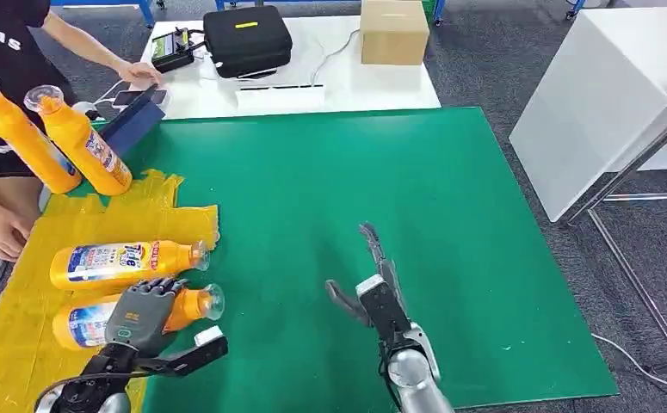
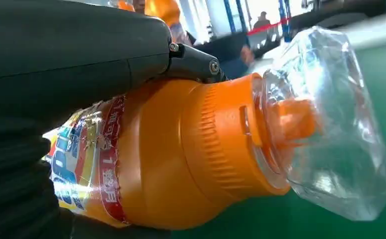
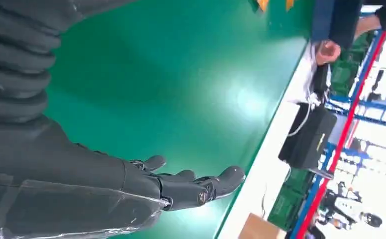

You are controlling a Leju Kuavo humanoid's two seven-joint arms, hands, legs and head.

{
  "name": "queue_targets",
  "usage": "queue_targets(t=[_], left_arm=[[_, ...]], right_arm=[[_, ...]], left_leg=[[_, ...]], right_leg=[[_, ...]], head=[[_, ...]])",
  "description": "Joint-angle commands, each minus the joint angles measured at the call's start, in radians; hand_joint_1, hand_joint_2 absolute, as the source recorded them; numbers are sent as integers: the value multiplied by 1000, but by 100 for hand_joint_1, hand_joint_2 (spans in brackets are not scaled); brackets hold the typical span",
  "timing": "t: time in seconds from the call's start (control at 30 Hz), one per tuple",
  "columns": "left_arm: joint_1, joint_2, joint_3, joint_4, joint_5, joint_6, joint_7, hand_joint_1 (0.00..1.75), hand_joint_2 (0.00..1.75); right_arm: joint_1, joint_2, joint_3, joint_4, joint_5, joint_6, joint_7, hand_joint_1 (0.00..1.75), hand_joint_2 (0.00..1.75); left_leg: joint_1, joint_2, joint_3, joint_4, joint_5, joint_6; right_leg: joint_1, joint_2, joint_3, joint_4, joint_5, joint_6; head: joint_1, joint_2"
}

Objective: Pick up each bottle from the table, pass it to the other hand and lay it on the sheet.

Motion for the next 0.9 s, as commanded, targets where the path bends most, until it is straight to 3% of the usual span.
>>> queue_targets(t=[0.03,0.23,0.47,0.63,0.83,0.9], left_arm=[[-43,139,-46,142,-20,-46,4,175,175],[-77,131,-79,180,-57,-52,13,175,175],[-295,9,-123,465,-59,2,16,175,175],[-307,0,-125,474,-52,5,17,175,175],[-479,-58,-107,682,32,-8,19,175,175],[-489,-59,-106,694,33,-7,17,175,175]], right_arm=[[-35,-11,-54,14,-7,20,2,0,175],[-41,-11,-49,21,-8,25,-1,0,175],[-67,-3,-18,54,-18,39,-3,0,175],[-67,-5,-13,56,-18,42,-3,0,175],[-93,5,22,105,-20,55,-4,0,175],[-94,6,23,108,-20,54,-4,0,175]], left_leg=[[0,1,4,-1,-1,-1],[0,0,3,-1,0,0],[-1,-7,3,-2,3,0],[0,-9,3,-2,5,-2],[1,-10,3,-1,6,-2],[1,-11,3,-1,6,-2]], right_leg=[[1,-1,4,-1,-1,0],[0,-2,3,-1,-1,0],[0,-9,6,-2,0,0],[0,-11,6,-2,0,0],[1,-13,8,-2,1,0],[1,-13,8,-2,1,0]], head=[[0,0],[0,0],[0,0],[0,0],[0,0],[0,0]])
